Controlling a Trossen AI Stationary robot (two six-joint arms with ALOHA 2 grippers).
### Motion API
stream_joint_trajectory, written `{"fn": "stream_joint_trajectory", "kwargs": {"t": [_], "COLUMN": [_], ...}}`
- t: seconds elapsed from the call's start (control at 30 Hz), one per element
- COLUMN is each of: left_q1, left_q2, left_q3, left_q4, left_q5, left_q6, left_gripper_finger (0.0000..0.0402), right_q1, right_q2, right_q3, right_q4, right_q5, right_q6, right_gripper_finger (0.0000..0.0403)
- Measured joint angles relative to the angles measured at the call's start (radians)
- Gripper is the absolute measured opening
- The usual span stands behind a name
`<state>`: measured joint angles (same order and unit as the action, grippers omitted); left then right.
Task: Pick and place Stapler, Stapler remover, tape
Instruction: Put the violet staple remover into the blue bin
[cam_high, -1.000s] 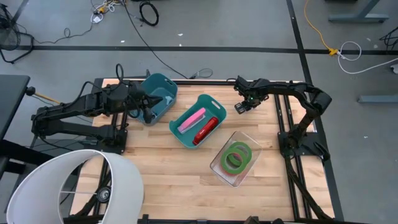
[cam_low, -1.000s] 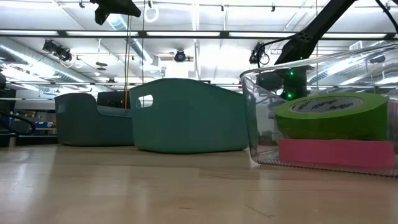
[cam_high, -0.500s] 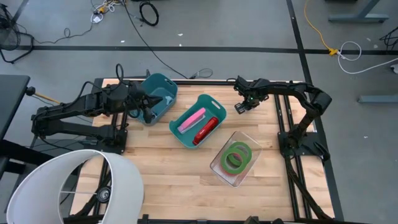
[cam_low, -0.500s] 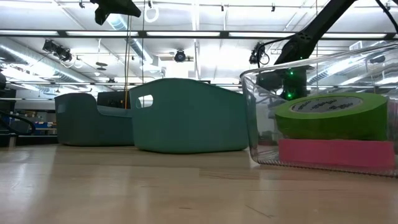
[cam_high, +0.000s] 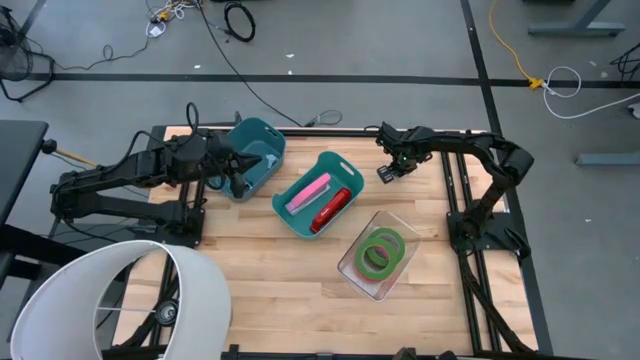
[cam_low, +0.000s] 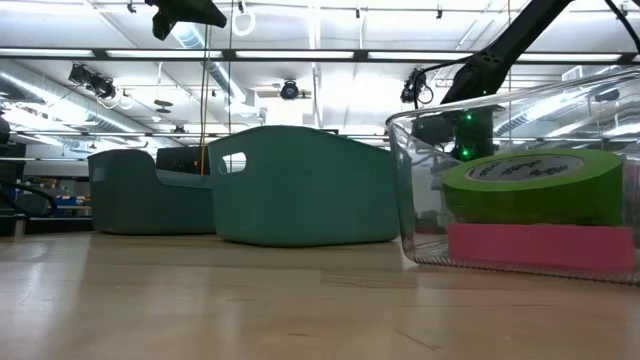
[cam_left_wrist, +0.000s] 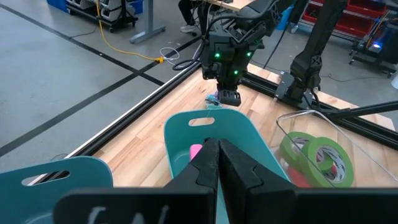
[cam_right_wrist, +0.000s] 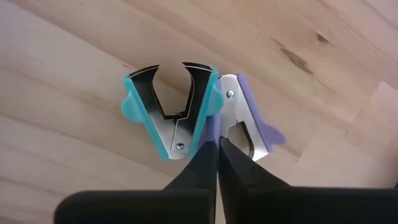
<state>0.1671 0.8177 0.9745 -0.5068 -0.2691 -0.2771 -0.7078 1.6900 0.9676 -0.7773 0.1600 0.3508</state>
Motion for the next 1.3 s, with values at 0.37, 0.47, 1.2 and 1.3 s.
{"fn": "stream_joint_trajectory", "kwargs": {"t": [0.37, 0.47, 1.2, 1.3], "left_q1": [0.0, 0.0, 0.0, 0.0], "left_q2": [0.0, 0.0, 0.0, 0.0], "left_q3": [0.0, 0.0, 0.0, 0.0], "left_q4": [0.0, 0.0, 0.03, 0.032], "left_q5": [0.0, 0.0, 0.0, 0.0], "left_q6": [0.0, 0.0, 0.003, 0.003], "left_gripper_finger": [0.0016, 0.0016, 0.0016, 0.0016], "right_q1": [-0.021, -0.03, -0.01, 0.008], "right_q2": [-0.088, -0.139, -0.538, -0.558], "right_q3": [0.0, 0.0, 0.0, 0.0], "right_q4": [-0.038, -0.038, 0.323, 0.405], "right_q5": [0.007, 0.007, -0.345, -0.417], "right_q6": [-0.017, -0.021, -0.077, -0.074], "right_gripper_finger": [0.0002, 0.0002, 0.0001, 0.0001]}}
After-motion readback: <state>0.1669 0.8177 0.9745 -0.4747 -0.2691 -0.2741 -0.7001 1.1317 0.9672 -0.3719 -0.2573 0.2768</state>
